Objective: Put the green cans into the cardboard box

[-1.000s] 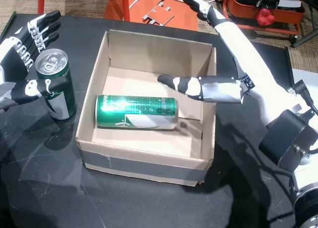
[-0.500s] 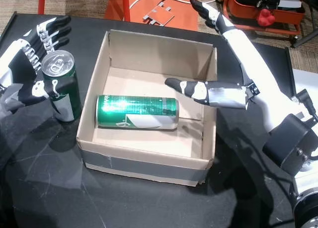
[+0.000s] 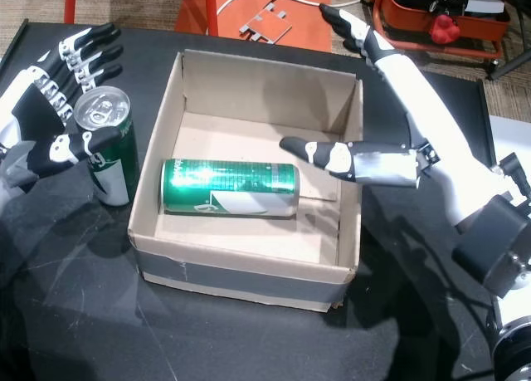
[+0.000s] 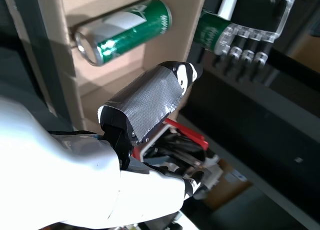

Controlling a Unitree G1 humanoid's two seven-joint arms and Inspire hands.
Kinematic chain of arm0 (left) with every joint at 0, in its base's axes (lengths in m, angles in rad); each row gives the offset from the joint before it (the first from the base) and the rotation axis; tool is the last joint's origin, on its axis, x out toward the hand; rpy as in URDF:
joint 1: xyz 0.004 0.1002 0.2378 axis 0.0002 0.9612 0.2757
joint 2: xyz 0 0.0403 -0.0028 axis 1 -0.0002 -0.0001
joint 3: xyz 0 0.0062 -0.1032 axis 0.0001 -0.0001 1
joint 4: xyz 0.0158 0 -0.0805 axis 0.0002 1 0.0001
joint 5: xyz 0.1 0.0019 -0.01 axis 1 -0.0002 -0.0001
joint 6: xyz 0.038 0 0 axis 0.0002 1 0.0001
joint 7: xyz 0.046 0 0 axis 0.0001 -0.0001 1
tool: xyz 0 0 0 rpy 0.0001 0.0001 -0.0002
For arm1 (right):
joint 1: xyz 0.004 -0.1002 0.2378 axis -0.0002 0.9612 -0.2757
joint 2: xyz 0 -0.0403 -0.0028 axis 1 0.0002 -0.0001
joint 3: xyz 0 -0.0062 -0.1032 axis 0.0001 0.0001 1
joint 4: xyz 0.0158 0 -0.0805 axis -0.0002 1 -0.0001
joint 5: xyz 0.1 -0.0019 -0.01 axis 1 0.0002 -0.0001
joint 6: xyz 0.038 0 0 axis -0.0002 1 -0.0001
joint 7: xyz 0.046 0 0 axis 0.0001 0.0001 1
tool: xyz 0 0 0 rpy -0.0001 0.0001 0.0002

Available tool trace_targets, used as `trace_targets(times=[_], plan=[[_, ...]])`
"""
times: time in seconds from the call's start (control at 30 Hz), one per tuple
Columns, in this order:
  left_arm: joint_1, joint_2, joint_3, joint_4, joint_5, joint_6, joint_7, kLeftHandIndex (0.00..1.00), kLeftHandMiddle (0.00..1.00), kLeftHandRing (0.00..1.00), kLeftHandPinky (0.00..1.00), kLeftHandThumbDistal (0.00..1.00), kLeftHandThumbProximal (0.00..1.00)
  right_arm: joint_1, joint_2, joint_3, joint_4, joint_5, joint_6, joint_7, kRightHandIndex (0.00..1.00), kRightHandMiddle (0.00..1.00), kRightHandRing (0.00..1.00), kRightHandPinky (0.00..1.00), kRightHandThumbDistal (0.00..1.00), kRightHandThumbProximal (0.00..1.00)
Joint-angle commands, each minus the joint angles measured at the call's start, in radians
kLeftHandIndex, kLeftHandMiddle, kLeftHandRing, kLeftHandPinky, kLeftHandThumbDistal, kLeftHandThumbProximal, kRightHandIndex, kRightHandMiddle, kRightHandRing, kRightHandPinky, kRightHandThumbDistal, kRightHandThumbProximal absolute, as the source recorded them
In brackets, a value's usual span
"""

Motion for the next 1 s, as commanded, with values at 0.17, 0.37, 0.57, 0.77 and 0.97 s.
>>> trace_targets(times=[0.17,0.37,0.57,0.77,0.97], plan=[[0.014,0.004,0.009,0.025,0.01,0.035,0.009,0.93,0.91,0.91,0.87,1.0,0.14,0.023,0.013,-0.053,-0.004,0.129,-0.071,0.137,1.0,1.0,1.0,1.0,1.0,0.72],[0.016,0.03,-0.013,0.059,0.052,0.067,0.059,0.96,0.94,0.96,0.88,1.0,0.12,0.03,0.016,-0.076,-0.008,0.16,-0.102,0.18,1.0,1.0,1.0,1.0,1.0,0.72],[0.003,0.045,-0.044,0.075,0.097,0.091,0.104,0.95,0.93,0.96,0.86,1.0,0.12,0.042,0.013,-0.099,-0.029,0.225,-0.111,0.261,1.0,1.0,1.0,1.0,1.0,0.7],[-0.003,0.066,-0.084,0.084,0.14,0.1,0.128,0.93,0.92,0.94,0.85,1.0,0.13,0.056,0.014,-0.131,-0.039,0.272,-0.173,0.307,1.0,1.0,1.0,1.0,1.0,0.77],[-0.003,0.066,-0.068,0.085,0.129,0.126,0.129,0.92,0.91,0.93,0.85,1.0,0.11,0.051,0.023,-0.141,-0.037,0.314,-0.202,0.348,1.0,1.0,1.0,1.0,1.0,0.77]])
